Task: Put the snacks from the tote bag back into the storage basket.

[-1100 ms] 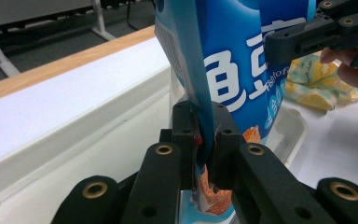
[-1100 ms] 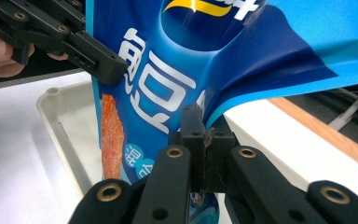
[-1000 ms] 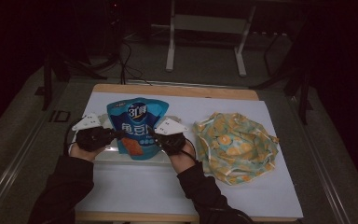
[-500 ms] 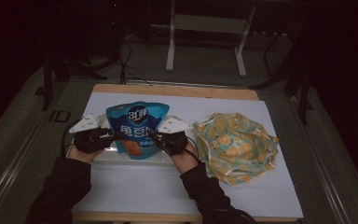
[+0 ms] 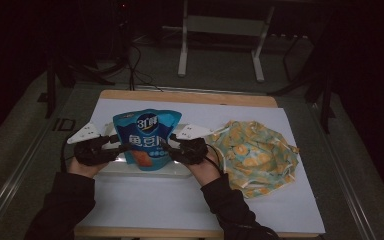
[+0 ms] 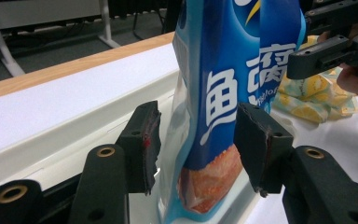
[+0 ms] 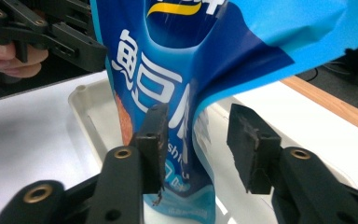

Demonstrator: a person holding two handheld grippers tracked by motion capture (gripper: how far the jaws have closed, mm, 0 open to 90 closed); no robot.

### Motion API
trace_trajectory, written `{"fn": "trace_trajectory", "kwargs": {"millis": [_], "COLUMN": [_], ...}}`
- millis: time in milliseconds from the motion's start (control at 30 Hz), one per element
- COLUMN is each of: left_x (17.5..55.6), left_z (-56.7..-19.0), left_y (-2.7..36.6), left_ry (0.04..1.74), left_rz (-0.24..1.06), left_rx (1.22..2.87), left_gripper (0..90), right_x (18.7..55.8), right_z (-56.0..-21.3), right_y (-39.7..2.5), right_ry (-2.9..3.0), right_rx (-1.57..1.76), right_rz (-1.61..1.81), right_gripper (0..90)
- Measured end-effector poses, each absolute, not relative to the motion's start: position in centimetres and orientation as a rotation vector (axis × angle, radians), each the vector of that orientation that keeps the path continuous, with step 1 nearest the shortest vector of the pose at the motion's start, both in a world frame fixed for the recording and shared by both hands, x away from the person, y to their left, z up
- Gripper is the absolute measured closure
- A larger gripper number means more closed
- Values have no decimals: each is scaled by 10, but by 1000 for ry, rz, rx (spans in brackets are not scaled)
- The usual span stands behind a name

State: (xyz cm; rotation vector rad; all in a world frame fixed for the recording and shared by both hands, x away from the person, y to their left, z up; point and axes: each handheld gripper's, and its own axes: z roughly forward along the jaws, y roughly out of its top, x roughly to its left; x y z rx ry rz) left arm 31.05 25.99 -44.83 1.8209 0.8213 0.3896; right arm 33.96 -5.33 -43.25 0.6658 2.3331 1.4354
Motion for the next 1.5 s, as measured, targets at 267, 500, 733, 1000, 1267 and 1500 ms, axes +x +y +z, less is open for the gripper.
{"fn": "trace_trajectory", "kwargs": {"millis": [267, 500, 733, 1000, 1267, 1500], "left_x": [293, 276, 260, 246, 240, 242], "left_z": [-453, -458, -468, -466, -454, -452], "left_y": [267, 267, 264, 241, 208, 176], "left_ry": [873, 927, 982, 942, 834, 762], "left_rz": [398, 386, 339, 305, 251, 200], "left_rx": [1795, 1792, 1767, 1787, 1804, 1858], "left_gripper": [499, 499, 499, 479, 420, 278], "right_x": [331, 323, 315, 306, 298, 291], "right_z": [-423, -417, -416, -418, -420, -420], "right_y": [-70, -84, -105, -126, -147, -170], "right_ry": [2335, 2339, 2350, 2359, 2376, 2330], "right_rx": [668, 658, 656, 666, 650, 671], "right_rz": [1446, 1436, 1420, 1400, 1370, 1386], "right_gripper": [542, 547, 526, 458, 364, 234]}}
